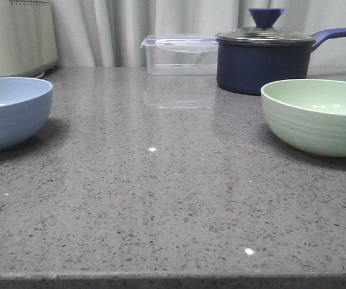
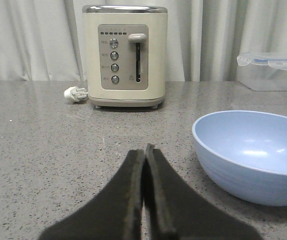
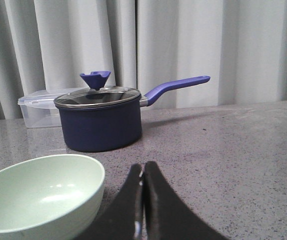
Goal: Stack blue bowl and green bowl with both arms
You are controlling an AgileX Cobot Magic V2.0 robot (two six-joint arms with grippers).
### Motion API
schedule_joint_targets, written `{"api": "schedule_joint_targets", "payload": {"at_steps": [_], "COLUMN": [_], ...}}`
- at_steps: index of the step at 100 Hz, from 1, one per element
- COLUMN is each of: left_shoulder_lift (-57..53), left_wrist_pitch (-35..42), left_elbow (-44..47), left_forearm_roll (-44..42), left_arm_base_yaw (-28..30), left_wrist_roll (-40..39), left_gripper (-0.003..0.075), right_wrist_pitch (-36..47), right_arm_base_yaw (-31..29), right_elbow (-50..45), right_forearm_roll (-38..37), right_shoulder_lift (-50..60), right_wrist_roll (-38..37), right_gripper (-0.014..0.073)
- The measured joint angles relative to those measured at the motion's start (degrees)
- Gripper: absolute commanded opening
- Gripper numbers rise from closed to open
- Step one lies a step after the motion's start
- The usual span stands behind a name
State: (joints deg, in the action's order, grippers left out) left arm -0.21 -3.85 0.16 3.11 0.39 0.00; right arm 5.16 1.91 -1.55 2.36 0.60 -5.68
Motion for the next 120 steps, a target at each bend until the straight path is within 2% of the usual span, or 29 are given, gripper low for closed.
{"api": "schedule_joint_targets", "payload": {"at_steps": [14, 41, 63, 83, 92, 101, 111, 120], "left_shoulder_lift": [0.0, 1.3, 11.1, 19.6, 23.6, 26.8, 29.2, 30.2], "left_wrist_pitch": [-0.8, -10.3, -16.2, -18.2, -19.5, -19.8, -19.8, -19.8], "left_elbow": [-0.3, -10.8, -22.3, -30.1, -32.5, -34.1, -35.1, -35.4], "left_forearm_roll": [0.0, 0.0, 0.0, 0.0, 0.0, 0.0, 0.0, 0.0], "left_arm_base_yaw": [0.0, 0.0, 0.0, 0.0, 0.0, 0.0, 0.0, 0.0], "left_wrist_roll": [0.0, 0.0, 0.0, 0.0, 0.0, 0.0, 0.0, 0.0], "left_gripper": [-0.002, -0.002, -0.002, -0.002, -0.0018, 0.002, 0.0158, 0.0301], "right_wrist_pitch": [-1.8, -16.5, -23.6, -29.2, -31.5, -32.8, -33.6, -33.9], "right_arm_base_yaw": [0.0, 0.0, 0.0, 0.0, 0.0, 0.0, 0.0, 0.0], "right_elbow": [0.0, 8.6, 18.8, 27.2, 30.3, 32.3, 33.4, 33.8], "right_forearm_roll": [0.0, 0.0, 0.0, 0.0, 0.0, 0.0, 0.0, 0.0], "right_shoulder_lift": [0.0, -3.3, -12.8, -21.7, -25.7, -28.9, -31.4, -32.6], "right_wrist_roll": [0.0, 0.0, 0.0, 0.0, 0.1, 0.1, 0.1, 0.1], "right_gripper": [-0.0071, -0.0071, -0.0071, -0.0062, 0.0001, 0.0122, 0.0288, 0.0377]}}
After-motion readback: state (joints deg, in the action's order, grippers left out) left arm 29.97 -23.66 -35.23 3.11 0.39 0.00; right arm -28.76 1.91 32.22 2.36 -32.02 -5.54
